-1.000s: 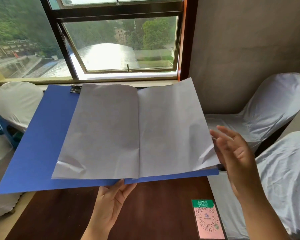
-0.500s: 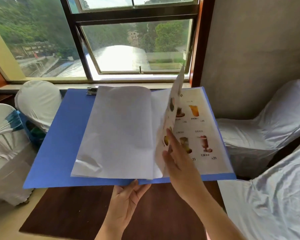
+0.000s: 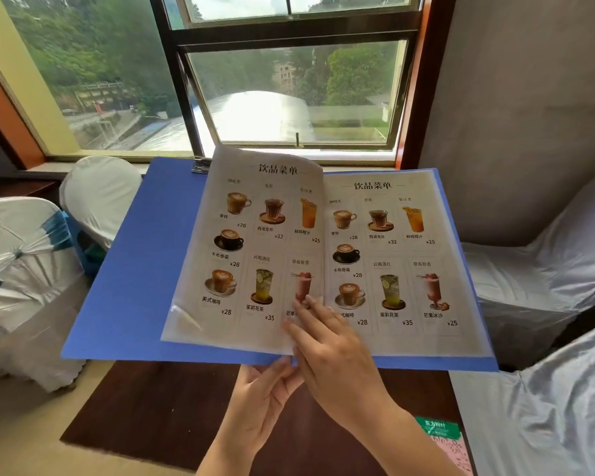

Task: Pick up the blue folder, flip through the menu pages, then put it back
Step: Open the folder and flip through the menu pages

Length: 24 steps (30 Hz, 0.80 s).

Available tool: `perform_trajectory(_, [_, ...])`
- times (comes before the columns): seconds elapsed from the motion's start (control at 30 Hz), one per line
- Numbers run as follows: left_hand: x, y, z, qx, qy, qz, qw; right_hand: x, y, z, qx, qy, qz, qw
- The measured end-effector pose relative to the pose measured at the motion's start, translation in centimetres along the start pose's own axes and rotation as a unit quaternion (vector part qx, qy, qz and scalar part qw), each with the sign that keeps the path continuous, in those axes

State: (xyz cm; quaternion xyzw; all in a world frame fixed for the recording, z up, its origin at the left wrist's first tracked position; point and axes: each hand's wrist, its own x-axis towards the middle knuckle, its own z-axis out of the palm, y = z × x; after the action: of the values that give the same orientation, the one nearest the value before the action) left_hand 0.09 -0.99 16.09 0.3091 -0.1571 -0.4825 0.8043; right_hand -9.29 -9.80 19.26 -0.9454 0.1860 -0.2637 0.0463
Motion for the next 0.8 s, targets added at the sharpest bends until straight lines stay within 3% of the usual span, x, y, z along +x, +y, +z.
perform_trajectory(0.23, [0.2,-0.2,0.2,0.008,-0.019,-0.008,1.000,-0.5,1.4,0.4,0.013,-0.019,-0.010,1.000])
perform_trajectory(0.37, [0.5,-0.4,0.0,0.023,-0.027,-0.014,0.999,-0.5,2.2,-1.3,0.199,-0.051,0.037,0.978])
perform_trajectory(0.43, [0.6,-0.3,-0.4,0.030,-0.019,-0.014,0.999,-0.9,3.6,-3.0,0.241,0.028,0.089,0.966])
perform_trajectory(0.53, [0.7,0.0,-0.9,0.019,0.000,-0.011,1.000,-2.2,7.8,-5.3,0.117,0.187,0.192,0.956])
perform_trajectory(0.6, [0.7,0.3,-1.1,0.017,0.008,-0.003,1.000,-3.2,10.8,-6.7,0.103,0.161,0.321,0.928])
perform_trajectory(0.67, [0.8,0.6,-1.2,0.017,0.015,0.002,1.000,-4.1,12.9,-8.2,0.288,0.079,0.428,0.853])
perform_trajectory(0.73, [0.9,0.7,-1.3,0.016,0.020,0.005,1.000,-4.7,13.7,-8.8,0.450,0.025,0.452,0.770])
perform_trajectory(0.8, [1.0,0.9,-1.4,0.016,0.020,0.010,1.000,-5.2,14.0,-8.8,0.459,0.015,0.443,0.770])
